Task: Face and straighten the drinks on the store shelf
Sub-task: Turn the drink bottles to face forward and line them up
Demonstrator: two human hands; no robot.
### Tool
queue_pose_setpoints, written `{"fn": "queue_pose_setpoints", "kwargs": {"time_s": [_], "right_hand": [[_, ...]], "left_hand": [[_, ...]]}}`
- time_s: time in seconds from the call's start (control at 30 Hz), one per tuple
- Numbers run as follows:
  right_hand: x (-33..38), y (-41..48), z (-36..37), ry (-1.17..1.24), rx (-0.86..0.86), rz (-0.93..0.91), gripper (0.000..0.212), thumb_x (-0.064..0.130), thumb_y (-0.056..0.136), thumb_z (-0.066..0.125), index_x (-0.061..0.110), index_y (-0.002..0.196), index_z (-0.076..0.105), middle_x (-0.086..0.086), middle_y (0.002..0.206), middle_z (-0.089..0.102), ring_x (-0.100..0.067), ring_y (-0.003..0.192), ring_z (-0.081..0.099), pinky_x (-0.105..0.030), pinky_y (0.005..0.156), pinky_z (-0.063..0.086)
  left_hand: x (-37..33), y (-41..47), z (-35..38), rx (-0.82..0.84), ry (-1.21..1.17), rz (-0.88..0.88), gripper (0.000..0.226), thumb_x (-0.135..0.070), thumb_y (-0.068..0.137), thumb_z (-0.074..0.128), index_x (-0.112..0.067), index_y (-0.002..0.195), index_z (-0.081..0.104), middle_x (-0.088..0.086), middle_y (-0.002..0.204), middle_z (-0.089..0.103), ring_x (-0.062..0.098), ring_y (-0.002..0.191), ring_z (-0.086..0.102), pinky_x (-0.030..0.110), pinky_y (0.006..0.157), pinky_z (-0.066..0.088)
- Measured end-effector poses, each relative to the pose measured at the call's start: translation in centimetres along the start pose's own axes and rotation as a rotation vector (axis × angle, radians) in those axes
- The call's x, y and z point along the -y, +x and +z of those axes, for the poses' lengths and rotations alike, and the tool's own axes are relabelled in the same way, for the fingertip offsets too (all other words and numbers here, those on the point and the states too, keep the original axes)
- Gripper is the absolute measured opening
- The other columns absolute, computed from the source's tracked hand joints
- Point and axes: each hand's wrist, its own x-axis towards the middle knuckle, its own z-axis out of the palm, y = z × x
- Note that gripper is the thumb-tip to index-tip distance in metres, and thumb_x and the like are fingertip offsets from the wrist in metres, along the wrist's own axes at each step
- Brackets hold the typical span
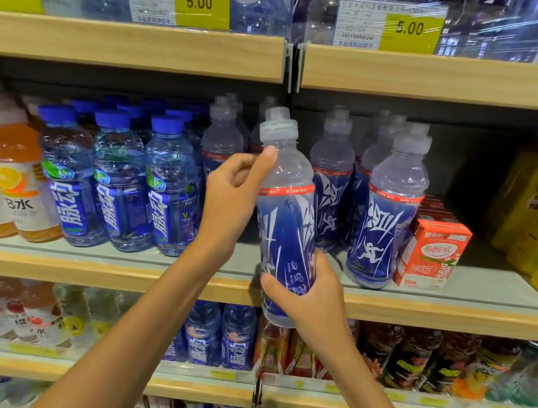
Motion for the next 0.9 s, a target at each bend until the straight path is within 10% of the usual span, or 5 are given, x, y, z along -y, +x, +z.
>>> {"fn": "queue_pose_setpoints", "kwargs": {"time_s": [0.3,0.53,0.73,0.9], "right_hand": [[-0.7,-1.1,1.9,-0.24,-0.17,-0.053,0.06,0.042,0.072,0.076,0.031,0.114,0.035,0.018,0.103,0.055,0.01,0.093,0.053,-0.004,0.074,0.041],[0.1,-0.3,-0.2,0.079,0.104,0.059,0.049,0.044,0.075,0.074,0.036,0.114,0.045,0.018,0.103,0.067,0.002,0.094,0.064,-0.013,0.076,0.05],[1.6,0.5,-2.4,0.277,0.426,0.19,0.054,0.04,0.066,0.076,0.023,0.114,0.055,0.011,0.099,0.072,-0.008,0.092,0.069,-0.017,0.075,0.051],[2.2,0.3,-1.2,0.176,0.292,0.127,0.048,0.037,0.065,0.077,0.029,0.107,0.056,0.01,0.099,0.071,-0.006,0.089,0.069,-0.019,0.073,0.055]], "left_hand": [[-0.7,-1.3,3.1,-0.105,-0.069,0.049,0.015,-0.032,0.08,0.075,-0.025,0.089,0.065,-0.005,0.085,0.071,0.014,0.083,0.069,0.032,0.075,0.054],[-0.5,-0.6,2.5,0.015,-0.219,-0.062,0.01,-0.016,0.078,0.072,-0.023,0.072,0.069,-0.004,0.072,0.07,0.015,0.07,0.066,0.029,0.066,0.052],[-1.1,1.3,1.1,0.421,-0.626,-0.384,0.021,-0.022,0.06,0.075,-0.01,0.077,0.072,0.007,0.08,0.069,0.024,0.066,0.066,0.028,0.063,0.054],[-0.2,1.7,0.7,0.63,-0.763,-0.368,0.049,-0.036,0.049,0.085,-0.01,0.087,0.069,0.006,0.088,0.067,0.022,0.071,0.065,0.028,0.067,0.054]]}}
